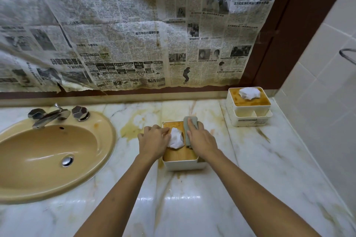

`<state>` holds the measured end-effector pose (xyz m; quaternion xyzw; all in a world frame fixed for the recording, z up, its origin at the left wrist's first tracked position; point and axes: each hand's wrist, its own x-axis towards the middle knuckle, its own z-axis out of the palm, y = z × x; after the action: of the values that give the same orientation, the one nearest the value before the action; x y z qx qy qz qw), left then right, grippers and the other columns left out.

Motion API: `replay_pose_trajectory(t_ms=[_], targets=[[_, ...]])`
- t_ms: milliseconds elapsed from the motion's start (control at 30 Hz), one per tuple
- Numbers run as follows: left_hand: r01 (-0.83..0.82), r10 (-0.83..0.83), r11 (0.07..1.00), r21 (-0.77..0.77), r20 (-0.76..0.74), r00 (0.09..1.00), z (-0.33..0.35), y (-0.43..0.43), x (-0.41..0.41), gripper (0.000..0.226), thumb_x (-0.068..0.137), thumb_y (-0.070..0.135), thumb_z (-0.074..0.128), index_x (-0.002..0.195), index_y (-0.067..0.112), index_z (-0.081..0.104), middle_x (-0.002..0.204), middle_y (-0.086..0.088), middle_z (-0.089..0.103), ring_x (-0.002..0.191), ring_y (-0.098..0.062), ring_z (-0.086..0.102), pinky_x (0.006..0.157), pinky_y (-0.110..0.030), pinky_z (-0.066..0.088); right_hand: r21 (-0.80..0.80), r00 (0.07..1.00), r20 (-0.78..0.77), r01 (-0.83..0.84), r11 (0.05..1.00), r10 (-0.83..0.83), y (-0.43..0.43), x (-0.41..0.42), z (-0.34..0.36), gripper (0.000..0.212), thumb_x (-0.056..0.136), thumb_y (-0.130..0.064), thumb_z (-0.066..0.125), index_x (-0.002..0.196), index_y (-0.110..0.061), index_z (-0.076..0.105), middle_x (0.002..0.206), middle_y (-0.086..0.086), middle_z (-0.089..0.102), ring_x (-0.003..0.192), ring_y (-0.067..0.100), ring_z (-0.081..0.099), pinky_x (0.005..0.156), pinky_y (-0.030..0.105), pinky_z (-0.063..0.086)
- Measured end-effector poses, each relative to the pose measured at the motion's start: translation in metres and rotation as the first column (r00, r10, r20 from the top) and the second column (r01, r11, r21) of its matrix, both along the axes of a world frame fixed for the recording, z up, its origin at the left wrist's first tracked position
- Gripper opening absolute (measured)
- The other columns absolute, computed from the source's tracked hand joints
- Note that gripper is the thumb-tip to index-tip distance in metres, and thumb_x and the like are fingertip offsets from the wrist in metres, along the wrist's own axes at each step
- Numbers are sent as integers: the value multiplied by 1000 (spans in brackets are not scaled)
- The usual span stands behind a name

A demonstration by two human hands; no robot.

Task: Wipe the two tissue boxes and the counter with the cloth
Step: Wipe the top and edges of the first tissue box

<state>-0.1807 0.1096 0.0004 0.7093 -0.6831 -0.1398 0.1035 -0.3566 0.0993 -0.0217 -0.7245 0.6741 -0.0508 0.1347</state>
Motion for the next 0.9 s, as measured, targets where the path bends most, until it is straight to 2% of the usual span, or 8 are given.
replay_pose_trajectory(t_ms=[100,233,333,600,900], targets=[[28,-30,999,28,50,998,-2,0,4,37,99,40,45,134,43,57,135,7,57,129,-23,39,99,-43,30,13,1000,-6,-5,1000,5,-1,1,-1,54,108,-36,27,158,-24,11,149,13,34,113,33,56,84,41,50],[50,-53,998,43,85,995,-6,2,8,39,100,41,45,139,45,52,135,9,57,130,-23,38,99,-42,29,27,1000,-5,-17,1000,17,43,-4,-7,56,108,-39,25,159,-27,7,155,9,29,117,31,54,84,39,51],[48,-51,998,33,79,996,-7,0,8,39,100,42,45,138,45,52,134,9,58,131,-23,38,99,-43,29,31,1000,9,-28,999,28,63,-8,-9,56,107,-41,24,159,-29,5,155,7,29,117,29,54,86,39,52],[44,-47,999,33,92,995,-6,-3,9,40,99,43,46,139,46,52,132,8,59,131,-23,39,101,-43,29,35,1000,-2,-15,999,15,-7,1,-1,54,108,-35,25,159,-24,9,147,13,36,114,34,55,85,42,49],[17,-19,998,59,33,999,-4,-2,3,45,97,35,37,139,44,53,130,2,60,129,-25,38,101,-45,27,40,1000,-4,-21,999,21,64,-6,-8,57,107,-41,24,159,-30,5,156,5,28,115,27,56,85,39,54]])
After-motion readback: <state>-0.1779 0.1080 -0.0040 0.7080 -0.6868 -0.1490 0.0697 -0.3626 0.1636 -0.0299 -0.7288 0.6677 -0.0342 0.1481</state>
